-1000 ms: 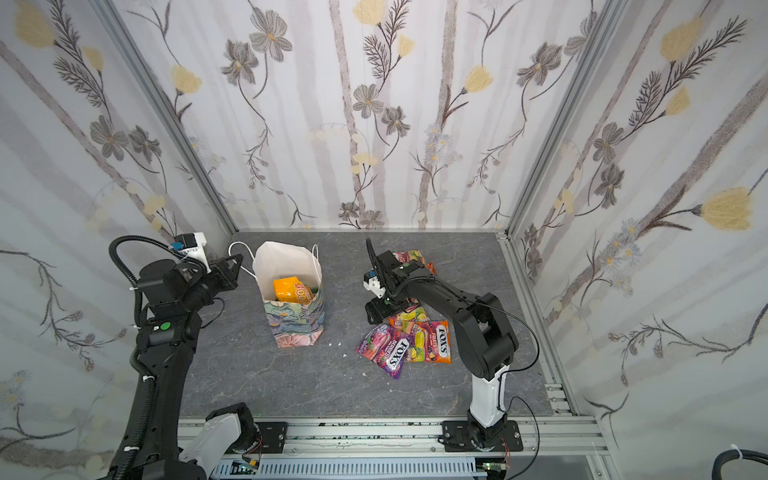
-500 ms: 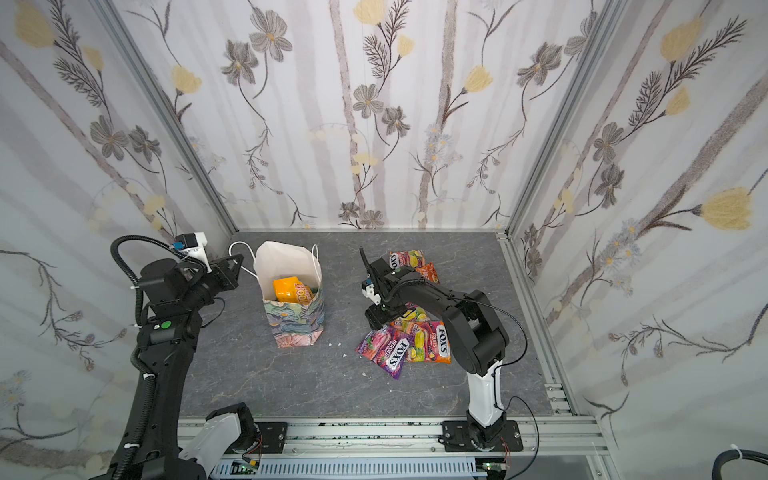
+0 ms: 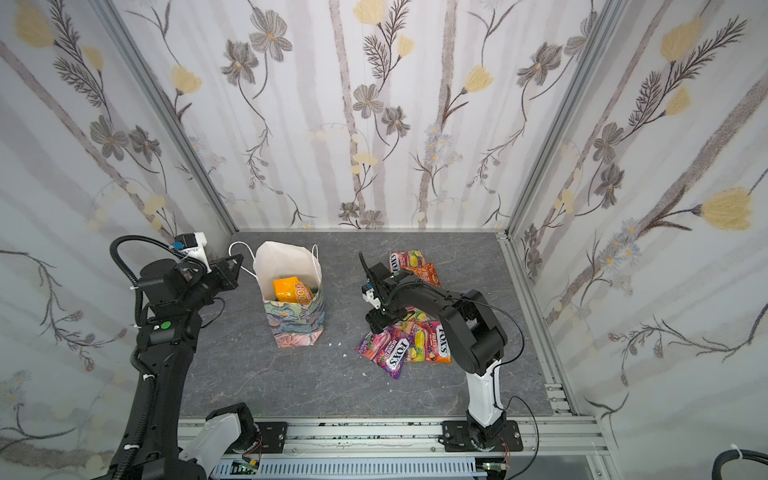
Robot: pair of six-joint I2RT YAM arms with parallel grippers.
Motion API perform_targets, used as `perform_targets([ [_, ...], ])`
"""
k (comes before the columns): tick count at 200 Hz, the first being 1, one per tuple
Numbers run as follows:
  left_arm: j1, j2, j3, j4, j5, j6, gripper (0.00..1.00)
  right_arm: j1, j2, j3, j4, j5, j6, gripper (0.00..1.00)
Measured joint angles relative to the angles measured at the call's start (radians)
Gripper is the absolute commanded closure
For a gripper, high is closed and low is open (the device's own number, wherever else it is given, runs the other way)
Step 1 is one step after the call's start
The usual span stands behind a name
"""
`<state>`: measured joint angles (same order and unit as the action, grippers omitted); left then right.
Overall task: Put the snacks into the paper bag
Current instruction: 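Lower the right gripper onto the pink Fox's berries bag and grasp its top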
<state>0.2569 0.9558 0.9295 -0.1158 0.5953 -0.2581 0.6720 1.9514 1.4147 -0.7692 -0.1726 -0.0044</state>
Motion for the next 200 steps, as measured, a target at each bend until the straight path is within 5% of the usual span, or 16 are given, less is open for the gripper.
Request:
perform_targets([
  [77, 0.0, -0.003, 0.0, 0.0, 0.0, 0.0, 1.0, 0.007, 0.0, -0.05, 0.057, -0.001, 0.023, 0.43],
  [200, 0.0, -0.007, 0.0, 0.0, 0.0, 0.0, 0.99, 0.01, -0.033, -0.093, 0.101, -0.004, 0.058, 0.87],
])
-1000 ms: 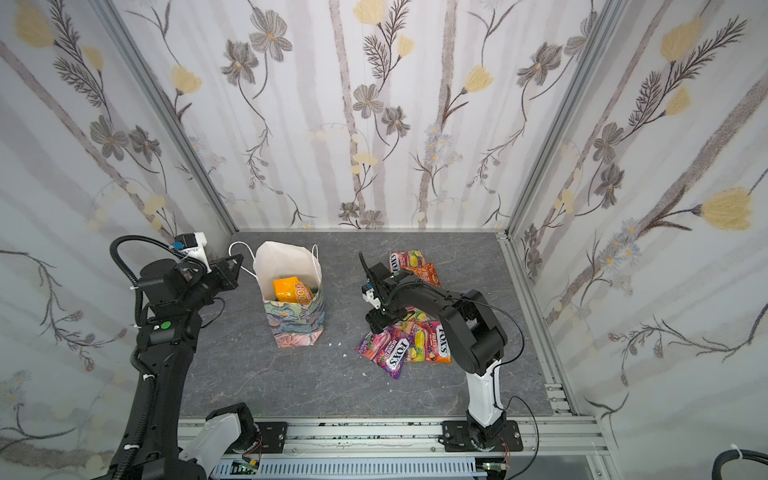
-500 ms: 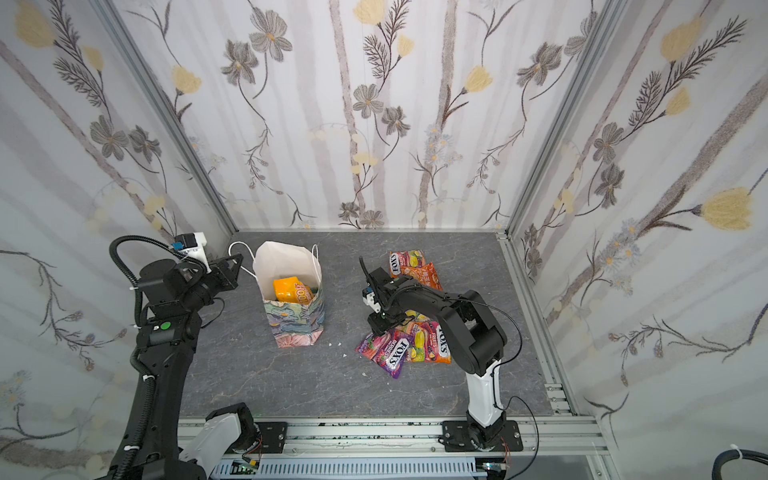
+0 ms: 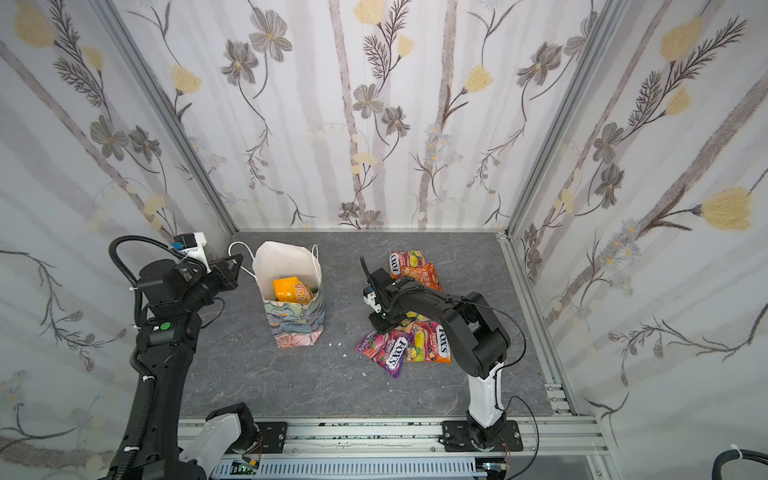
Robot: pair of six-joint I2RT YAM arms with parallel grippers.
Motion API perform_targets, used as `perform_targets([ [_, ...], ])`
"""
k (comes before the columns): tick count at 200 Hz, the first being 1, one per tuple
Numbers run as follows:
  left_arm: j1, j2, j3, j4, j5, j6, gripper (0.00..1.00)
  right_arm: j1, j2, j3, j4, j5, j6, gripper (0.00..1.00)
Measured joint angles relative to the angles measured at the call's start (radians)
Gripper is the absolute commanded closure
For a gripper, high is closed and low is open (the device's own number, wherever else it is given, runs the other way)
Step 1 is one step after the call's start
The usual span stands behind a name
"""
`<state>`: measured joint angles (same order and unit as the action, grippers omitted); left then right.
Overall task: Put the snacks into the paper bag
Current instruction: 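Lower the right gripper onto the pink Fox's berries bag and grasp its top, then lift the pink Fox's bag with the right gripper and carry it over the paper bag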
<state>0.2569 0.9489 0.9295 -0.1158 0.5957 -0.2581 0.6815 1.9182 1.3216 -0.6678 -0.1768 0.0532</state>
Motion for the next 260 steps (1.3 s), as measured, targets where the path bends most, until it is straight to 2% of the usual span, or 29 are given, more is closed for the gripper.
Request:
perform_targets([
  [52, 0.0, 0.0, 0.0, 0.0, 0.0, 0.0, 0.99, 0.0, -0.028, -0.002, 0.011, 0.0, 0.007, 1.0],
  [120, 0.0, -0.002, 0.0, 0.0, 0.0, 0.0, 0.99, 0.0, -0.068, 0.004, 0.024, -0.018, 0.006, 1.0],
  [260, 0.0, -0.003, 0.0, 0.0, 0.0, 0.005, 0.99, -0.031, -0.24, 0.018, 0.159, -0.224, -0.011, 1.0],
])
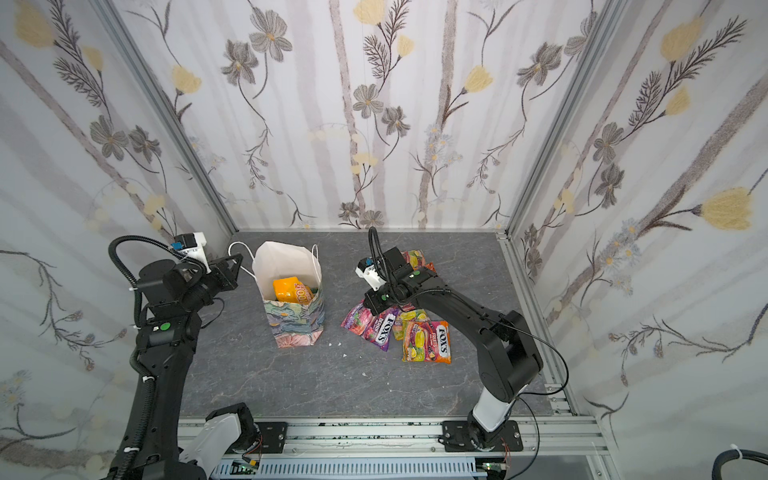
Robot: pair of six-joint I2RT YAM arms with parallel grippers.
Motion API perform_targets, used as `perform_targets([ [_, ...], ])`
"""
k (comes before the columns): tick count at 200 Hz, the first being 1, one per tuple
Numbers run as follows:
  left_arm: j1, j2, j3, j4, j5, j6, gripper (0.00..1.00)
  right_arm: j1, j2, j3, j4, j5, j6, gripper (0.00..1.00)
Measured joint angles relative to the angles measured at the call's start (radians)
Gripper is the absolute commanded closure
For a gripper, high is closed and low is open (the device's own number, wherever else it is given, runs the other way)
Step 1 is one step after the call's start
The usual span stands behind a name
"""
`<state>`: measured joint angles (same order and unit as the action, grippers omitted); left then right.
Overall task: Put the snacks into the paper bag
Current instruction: 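Lift the pink Fox's bag with the right gripper and carry it over the paper bag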
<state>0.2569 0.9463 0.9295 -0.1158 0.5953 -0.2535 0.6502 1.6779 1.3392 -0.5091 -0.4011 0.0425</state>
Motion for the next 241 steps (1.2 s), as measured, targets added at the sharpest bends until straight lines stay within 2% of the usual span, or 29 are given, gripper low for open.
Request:
perform_targets([
  [138, 0.0, -0.005, 0.0, 0.0, 0.0, 0.0, 0.99, -0.009, -0.139, 0.077, 0.119, -0.16, -0.021, 1.0],
  [241, 0.0, -0.009, 0.0, -0.001, 0.0, 0.003, 0.99, -0.009, -0.147, 0.18, 0.16, -0.245, -0.017, 1.0],
])
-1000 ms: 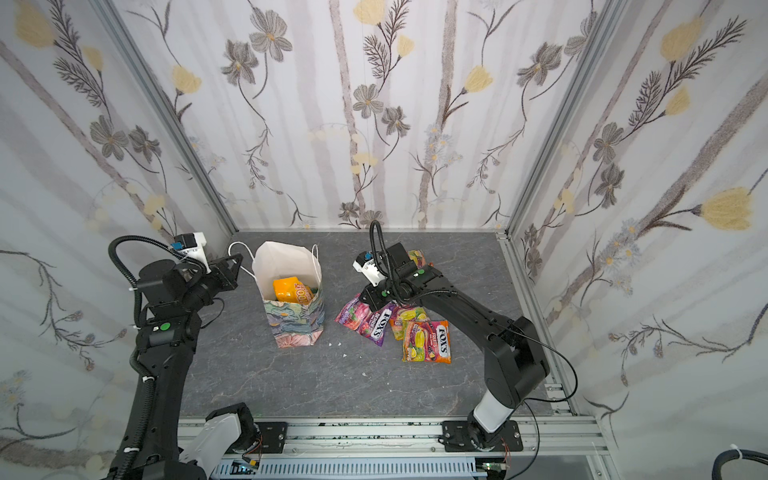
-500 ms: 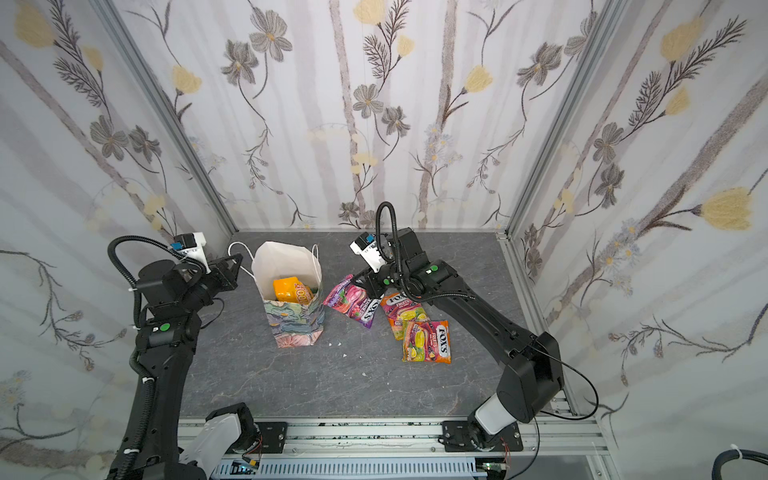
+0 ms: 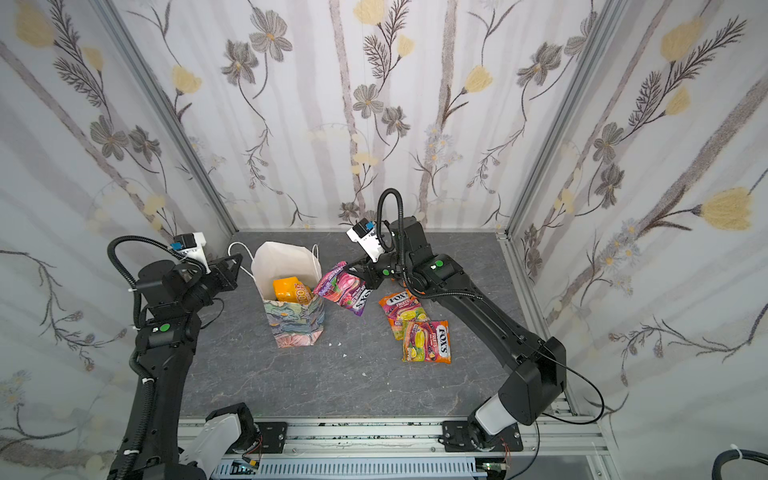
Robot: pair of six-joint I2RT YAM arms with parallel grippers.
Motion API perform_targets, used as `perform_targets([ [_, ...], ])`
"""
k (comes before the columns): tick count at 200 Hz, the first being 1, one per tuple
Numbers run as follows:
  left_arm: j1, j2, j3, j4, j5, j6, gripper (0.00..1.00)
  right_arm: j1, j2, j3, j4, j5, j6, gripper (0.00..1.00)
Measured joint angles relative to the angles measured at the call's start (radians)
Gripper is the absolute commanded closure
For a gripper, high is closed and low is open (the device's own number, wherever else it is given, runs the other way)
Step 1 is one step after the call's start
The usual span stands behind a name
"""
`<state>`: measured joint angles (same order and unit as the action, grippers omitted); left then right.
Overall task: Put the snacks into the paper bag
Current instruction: 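Lift the pink Fox's bag with the right gripper and carry it over the paper bag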
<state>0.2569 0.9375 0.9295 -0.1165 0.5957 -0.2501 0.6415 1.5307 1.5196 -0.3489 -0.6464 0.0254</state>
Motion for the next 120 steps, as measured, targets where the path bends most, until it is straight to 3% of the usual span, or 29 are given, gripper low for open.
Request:
perform_targets([
  [120, 0.0, -0.009, 0.0, 0.0, 0.001, 0.0, 0.99, 0.071, 0.01, 0.183, 0.092, -0.106, 0.008, 1.0],
])
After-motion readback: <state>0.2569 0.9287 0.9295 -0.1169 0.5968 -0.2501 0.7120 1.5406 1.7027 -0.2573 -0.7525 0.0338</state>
